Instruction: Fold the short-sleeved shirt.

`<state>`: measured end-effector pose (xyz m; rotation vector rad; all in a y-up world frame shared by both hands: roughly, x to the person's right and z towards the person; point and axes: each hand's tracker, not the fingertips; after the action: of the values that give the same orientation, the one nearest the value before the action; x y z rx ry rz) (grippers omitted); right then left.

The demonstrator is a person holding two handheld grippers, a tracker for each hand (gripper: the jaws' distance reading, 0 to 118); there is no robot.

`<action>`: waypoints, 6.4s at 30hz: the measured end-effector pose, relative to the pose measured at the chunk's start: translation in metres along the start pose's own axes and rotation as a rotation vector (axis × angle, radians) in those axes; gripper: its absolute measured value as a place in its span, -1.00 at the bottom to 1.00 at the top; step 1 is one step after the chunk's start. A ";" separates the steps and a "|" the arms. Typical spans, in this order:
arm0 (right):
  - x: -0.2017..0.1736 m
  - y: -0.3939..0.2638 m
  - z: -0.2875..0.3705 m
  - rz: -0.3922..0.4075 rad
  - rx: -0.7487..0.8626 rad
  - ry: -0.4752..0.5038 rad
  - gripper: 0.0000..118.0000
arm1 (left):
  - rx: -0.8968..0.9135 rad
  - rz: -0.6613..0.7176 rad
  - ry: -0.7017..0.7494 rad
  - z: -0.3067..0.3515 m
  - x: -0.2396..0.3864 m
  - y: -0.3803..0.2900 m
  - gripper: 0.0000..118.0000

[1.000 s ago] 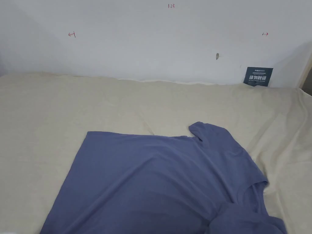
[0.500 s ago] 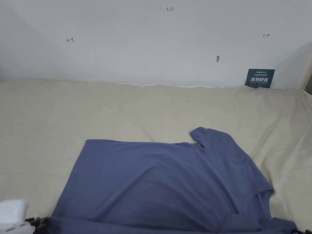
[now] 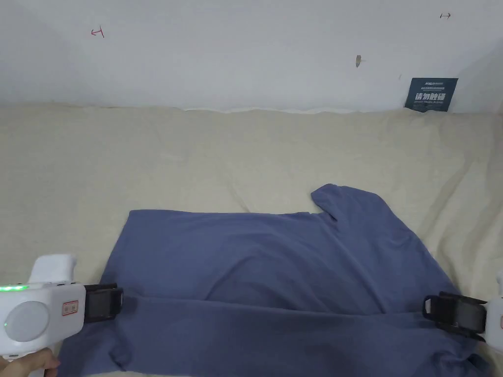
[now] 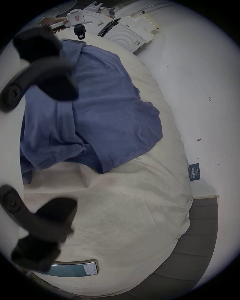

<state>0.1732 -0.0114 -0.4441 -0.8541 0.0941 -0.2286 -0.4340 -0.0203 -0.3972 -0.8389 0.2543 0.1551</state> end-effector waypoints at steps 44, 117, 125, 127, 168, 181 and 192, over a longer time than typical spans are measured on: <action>-0.041 -0.112 0.092 -0.055 0.091 0.103 -1.00 | -0.084 -0.047 0.067 0.023 0.000 -0.079 0.36; 0.015 -0.139 0.145 0.106 -0.042 -0.022 0.87 | -0.068 -0.054 0.008 0.153 -0.036 -0.146 0.55; -0.012 -0.090 0.178 0.078 0.116 0.061 0.85 | 0.237 -0.108 -0.014 0.213 0.002 -0.105 0.51; -0.021 -0.080 0.177 0.078 0.122 0.092 0.52 | 0.256 -0.087 -0.046 0.218 0.013 -0.095 -0.10; -0.048 0.119 -0.125 0.325 -0.223 -0.152 -0.24 | 0.103 -0.141 -0.067 0.109 0.062 -0.050 -1.00; -0.060 0.131 -0.091 0.308 -0.239 -0.139 -0.99 | 0.088 -0.131 -0.070 0.090 0.047 -0.005 -1.00; -0.061 0.132 -0.080 0.399 -0.219 -0.153 -0.99 | -0.134 -0.153 0.024 -0.033 0.027 0.105 0.98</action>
<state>0.1218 0.0284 -0.5967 -1.0471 0.1453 0.2250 -0.4379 0.0251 -0.5014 -0.9899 0.2024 0.0185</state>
